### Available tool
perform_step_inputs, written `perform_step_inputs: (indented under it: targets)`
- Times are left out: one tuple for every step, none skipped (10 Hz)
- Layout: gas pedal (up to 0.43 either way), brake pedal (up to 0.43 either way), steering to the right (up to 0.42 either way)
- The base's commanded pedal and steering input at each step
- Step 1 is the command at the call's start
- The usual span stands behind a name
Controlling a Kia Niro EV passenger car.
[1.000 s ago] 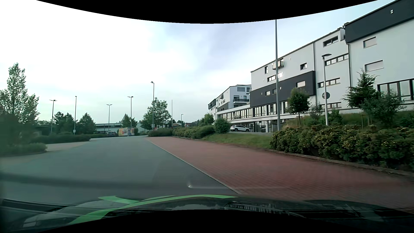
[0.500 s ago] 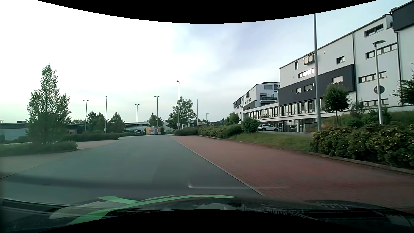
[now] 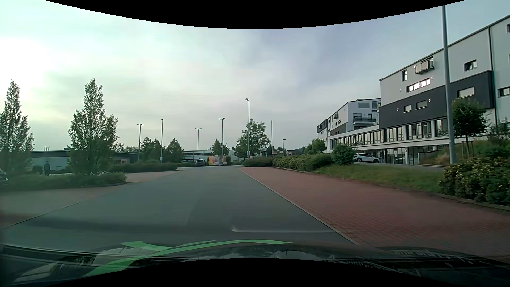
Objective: Follow the waypoints while adhering to traffic rules and regulations
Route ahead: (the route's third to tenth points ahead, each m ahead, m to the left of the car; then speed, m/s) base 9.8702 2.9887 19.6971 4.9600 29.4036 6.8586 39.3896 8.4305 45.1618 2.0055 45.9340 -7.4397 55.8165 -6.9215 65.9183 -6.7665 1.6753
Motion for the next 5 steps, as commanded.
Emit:
perform_step_inputs:
  targets:
    - [0.000,0.030,-0.559]
    - [0.000,0.049,-0.554]
    - [0.000,0.067,-0.543]
    - [0.000,0.091,-0.528]
    - [0.000,0.104,-0.516]
